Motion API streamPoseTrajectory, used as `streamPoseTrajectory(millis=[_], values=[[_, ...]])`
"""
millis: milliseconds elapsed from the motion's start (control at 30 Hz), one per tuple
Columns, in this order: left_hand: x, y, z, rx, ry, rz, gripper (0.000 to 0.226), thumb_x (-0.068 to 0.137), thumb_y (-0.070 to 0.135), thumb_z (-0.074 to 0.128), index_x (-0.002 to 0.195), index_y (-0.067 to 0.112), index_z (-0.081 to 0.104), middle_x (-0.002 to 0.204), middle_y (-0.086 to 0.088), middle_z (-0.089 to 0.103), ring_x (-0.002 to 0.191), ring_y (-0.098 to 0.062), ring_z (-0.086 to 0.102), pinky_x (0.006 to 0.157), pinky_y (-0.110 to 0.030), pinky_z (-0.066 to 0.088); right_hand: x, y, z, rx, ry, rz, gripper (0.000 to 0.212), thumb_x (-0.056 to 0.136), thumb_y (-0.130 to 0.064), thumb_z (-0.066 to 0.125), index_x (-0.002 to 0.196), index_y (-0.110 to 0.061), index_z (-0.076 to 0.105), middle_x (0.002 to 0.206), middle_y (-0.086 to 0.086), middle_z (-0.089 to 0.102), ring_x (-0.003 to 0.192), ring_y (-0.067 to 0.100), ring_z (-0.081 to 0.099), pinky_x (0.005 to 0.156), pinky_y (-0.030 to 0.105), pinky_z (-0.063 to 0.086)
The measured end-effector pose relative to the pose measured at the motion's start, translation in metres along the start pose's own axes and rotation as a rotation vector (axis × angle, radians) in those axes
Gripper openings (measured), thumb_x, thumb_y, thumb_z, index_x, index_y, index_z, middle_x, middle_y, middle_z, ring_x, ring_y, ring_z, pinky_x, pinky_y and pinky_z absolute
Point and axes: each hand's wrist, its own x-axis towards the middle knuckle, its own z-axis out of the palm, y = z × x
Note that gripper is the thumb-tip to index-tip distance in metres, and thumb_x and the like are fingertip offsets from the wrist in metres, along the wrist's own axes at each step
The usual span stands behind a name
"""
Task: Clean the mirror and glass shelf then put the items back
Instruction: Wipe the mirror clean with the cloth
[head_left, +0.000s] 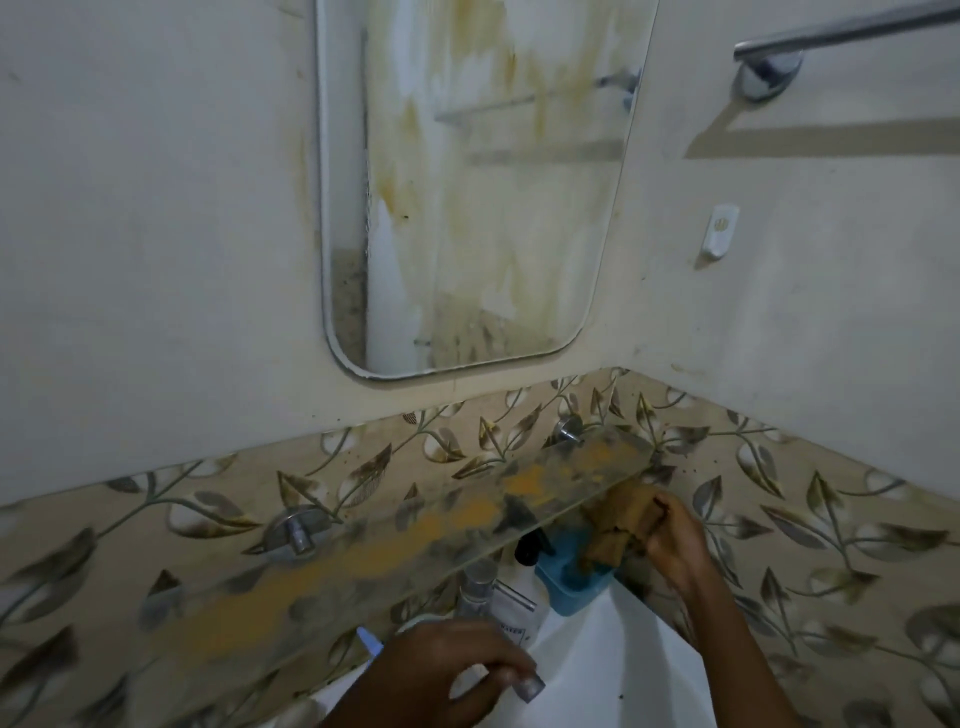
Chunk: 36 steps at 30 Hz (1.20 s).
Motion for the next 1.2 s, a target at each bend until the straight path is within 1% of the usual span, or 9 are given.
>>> streamPoseTrajectory(millis=[133, 267, 433, 600, 700, 800, 933, 1100, 1200], values=[[0.009, 0.015, -0.018, -0.121, 0.014, -0.026, 0.020, 0.083, 0.045, 0.053, 0.091, 0.062, 0.061, 0.102, 0.036, 0.063, 0.096, 0.007, 0.061, 0.085, -0.019, 0.049, -0.027, -0.012, -0.018, -0.013, -0.089, 0.028, 0.028, 0.090, -0.016, 0.043, 0.096, 0.000, 0.065, 0.057, 0.007, 0.071, 0.063, 0.023, 0.066, 0.050, 0.029, 0.055], [0.012, 0.034, -0.028, -0.149, 0.147, -0.016, 0.021, 0.084, 0.034, 0.056, 0.094, 0.049, 0.067, 0.099, 0.031, 0.066, 0.090, 0.006, 0.064, 0.079, -0.020, 0.053, -0.046, -0.030, -0.029, -0.112, -0.118, -0.089, 0.025, 0.088, -0.009, 0.044, 0.077, -0.007, 0.067, 0.078, 0.010, 0.068, 0.067, 0.020, 0.066, 0.051, 0.023, 0.055], [0.030, 0.051, -0.032, -0.153, 0.386, -0.025, 0.029, 0.089, 0.012, 0.058, 0.101, 0.037, 0.067, 0.095, 0.026, 0.069, 0.095, 0.008, 0.062, 0.083, -0.010, 0.047, -0.100, -0.077, 0.011, -0.448, -0.358, -0.255, 0.023, 0.087, -0.003, 0.038, 0.071, -0.013, 0.051, 0.067, 0.002, 0.056, 0.065, 0.017, 0.051, 0.057, 0.029, 0.042], [0.051, 0.071, -0.053, -0.228, 0.286, -0.061, 0.049, 0.087, 0.044, 0.048, 0.130, 0.024, 0.052, 0.129, 0.011, 0.056, 0.120, -0.001, 0.050, 0.101, -0.019, 0.040, -0.152, -0.099, 0.070, -0.626, -0.648, -0.254, 0.004, 0.071, -0.011, 0.046, 0.072, -0.012, 0.050, 0.060, -0.004, 0.054, 0.058, 0.010, 0.053, 0.055, 0.024, 0.043], [0.052, 0.083, -0.078, -0.365, 0.202, -0.102, 0.037, 0.087, 0.057, 0.046, 0.111, 0.034, 0.062, 0.108, 0.018, 0.068, 0.102, 0.005, 0.060, 0.088, -0.015, 0.046, -0.167, -0.100, 0.101, -0.623, -0.781, -0.225, 0.007, 0.068, -0.011, 0.044, 0.072, -0.011, 0.050, 0.059, -0.004, 0.056, 0.056, 0.010, 0.053, 0.053, 0.020, 0.045], [0.045, 0.086, -0.100, -0.454, 0.198, -0.141, 0.014, 0.086, 0.036, 0.055, 0.083, 0.028, 0.066, 0.066, 0.021, 0.068, 0.070, 0.003, 0.062, 0.064, -0.010, 0.047, -0.173, -0.102, 0.128, -0.689, -0.854, -0.225, 0.007, 0.068, -0.012, 0.045, 0.071, -0.013, 0.051, 0.062, -0.002, 0.052, 0.060, 0.014, 0.048, 0.054, 0.027, 0.037], [0.035, 0.083, -0.127, -0.406, 0.214, -0.172, 0.006, 0.086, 0.021, 0.063, 0.081, 0.021, 0.061, 0.056, 0.016, 0.062, 0.061, 0.003, 0.057, 0.053, -0.008, 0.042, -0.171, -0.107, 0.154, -0.846, -0.905, -0.247, 0.006, 0.072, -0.013, 0.052, 0.072, -0.017, 0.056, 0.069, 0.003, 0.052, 0.063, 0.022, 0.043, 0.054, 0.032, 0.032], [0.031, 0.081, -0.164, -0.278, 0.206, -0.197, 0.009, 0.088, 0.020, 0.060, 0.096, 0.024, 0.058, 0.071, 0.005, 0.072, 0.069, -0.006, 0.069, 0.059, -0.017, 0.052, -0.168, -0.115, 0.175, -1.040, -0.886, -0.275, 0.011, 0.079, -0.004, 0.063, 0.077, -0.014, 0.061, 0.074, 0.002, 0.061, 0.069, 0.014, 0.057, 0.060, 0.023, 0.046], [0.033, 0.080, -0.176, -0.165, 0.137, -0.203, 0.014, 0.091, 0.014, 0.054, 0.091, 0.026, 0.063, 0.085, 0.006, 0.071, 0.083, -0.012, 0.068, 0.066, -0.017, 0.054, -0.165, -0.114, 0.181, -1.126, -0.828, -0.355, 0.006, 0.076, -0.008, 0.068, 0.078, -0.013, 0.065, 0.078, 0.002, 0.064, 0.073, 0.013, 0.060, 0.064, 0.019, 0.048]])
